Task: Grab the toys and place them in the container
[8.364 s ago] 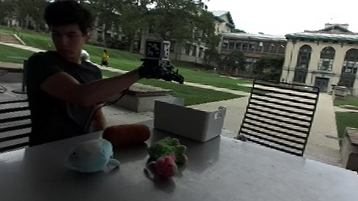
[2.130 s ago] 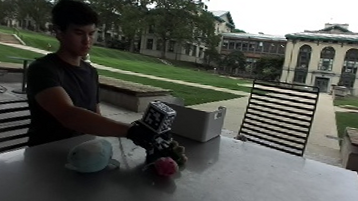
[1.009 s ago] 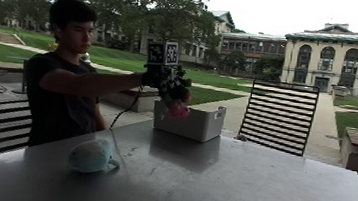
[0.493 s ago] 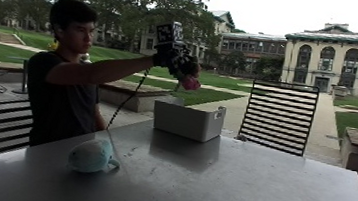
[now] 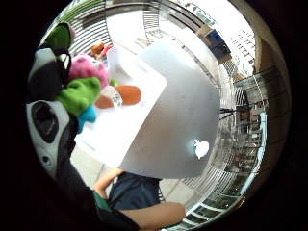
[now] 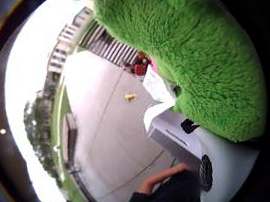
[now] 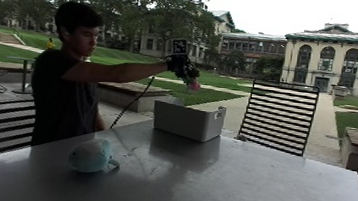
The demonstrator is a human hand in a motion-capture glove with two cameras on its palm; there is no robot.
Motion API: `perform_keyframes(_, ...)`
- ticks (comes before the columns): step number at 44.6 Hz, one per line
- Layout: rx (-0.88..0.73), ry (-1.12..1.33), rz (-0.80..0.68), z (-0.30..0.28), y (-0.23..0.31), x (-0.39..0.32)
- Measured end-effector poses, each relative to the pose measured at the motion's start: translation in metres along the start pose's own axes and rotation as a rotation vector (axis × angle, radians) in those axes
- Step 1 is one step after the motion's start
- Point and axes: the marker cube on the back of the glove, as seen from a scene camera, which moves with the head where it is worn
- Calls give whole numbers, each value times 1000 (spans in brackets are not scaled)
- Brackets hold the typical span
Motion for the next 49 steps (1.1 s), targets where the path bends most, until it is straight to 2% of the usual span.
perform_keyframes(5,-69,20,47,18,-1,-2)
perform_keyframes(10,-305,215,121,39,7,21)
perform_keyframes(13,-352,214,86,44,11,27)
perform_keyframes(18,-315,114,93,40,14,33)
perform_keyframes(26,-257,222,54,24,32,71)
perform_keyframes(29,-217,120,33,14,39,72)
perform_keyframes(35,-183,30,158,-4,55,98)
perform_keyframes(38,-169,25,165,-10,70,114)
perform_keyframes(43,-153,-26,200,-15,86,80)
perform_keyframes(47,-174,41,55,-16,117,114)
perform_keyframes(49,-178,65,99,-17,130,137)
